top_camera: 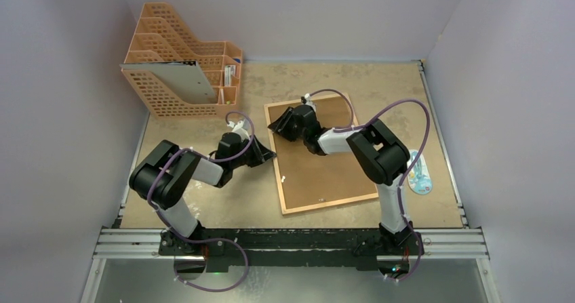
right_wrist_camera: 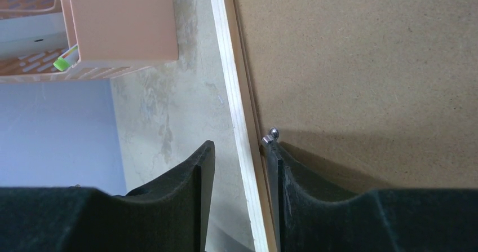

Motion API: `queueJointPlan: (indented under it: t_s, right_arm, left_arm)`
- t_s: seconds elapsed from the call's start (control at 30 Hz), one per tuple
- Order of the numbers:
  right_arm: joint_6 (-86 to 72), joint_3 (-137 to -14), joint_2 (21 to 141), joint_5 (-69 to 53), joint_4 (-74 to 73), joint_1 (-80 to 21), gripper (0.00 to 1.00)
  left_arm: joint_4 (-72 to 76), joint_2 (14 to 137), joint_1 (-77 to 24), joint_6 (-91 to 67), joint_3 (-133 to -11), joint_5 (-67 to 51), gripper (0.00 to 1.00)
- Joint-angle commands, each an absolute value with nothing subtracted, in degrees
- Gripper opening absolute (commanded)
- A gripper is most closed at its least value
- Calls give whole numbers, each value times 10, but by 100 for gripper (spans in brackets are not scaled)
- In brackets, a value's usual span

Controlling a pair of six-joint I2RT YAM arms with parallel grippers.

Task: Put the photo into the frame
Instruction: Install the photo frame at the center of the board.

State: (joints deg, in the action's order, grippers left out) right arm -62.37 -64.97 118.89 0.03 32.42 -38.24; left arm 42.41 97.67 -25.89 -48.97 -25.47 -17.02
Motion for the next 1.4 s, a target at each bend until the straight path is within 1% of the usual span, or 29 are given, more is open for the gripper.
queueJointPlan:
  t_s: [0.0,0.17,0.27,0.5,0.7,0.9,1.1,1.13,1.2,1.27,1.37]
  right_arm:
    - [-634,-660,1210,2,325,-384,42]
    - [-658,-650,1217,-4,352,-384,40]
    - [-689,-624,1217,-1,392,-386,38]
    - [-714,-606,1217,15,407,-388,38]
    - [-699,-612,1188,2,395,-387,42]
    - [-636,-576,1073,10,339,-364,48]
    - [-501,-554,945,83,169,-303,56]
    - [-480,-545,927,97,142,-287,60]
    - [-451,-526,895,135,99,-252,62]
    - [-441,-512,878,192,54,-218,66]
    - [-437,-488,859,195,19,-161,70]
  left_arm:
    - [283,1021,-268,-461,-223,-156,4]
    - [286,1027,-268,-462,-222,-163,3]
    - [288,1029,-269,-461,-221,-165,3]
    - [293,1034,-270,-464,-216,-163,2]
    - [298,1033,-270,-471,-217,-163,3]
    - [279,1006,-269,-465,-224,-152,8]
    - [253,989,-268,-437,-247,-152,16]
    - [249,988,-268,-432,-250,-153,18]
    - [244,985,-268,-422,-255,-154,22]
    - [243,984,-268,-415,-257,-156,27]
    - [247,982,-268,-407,-258,-169,34]
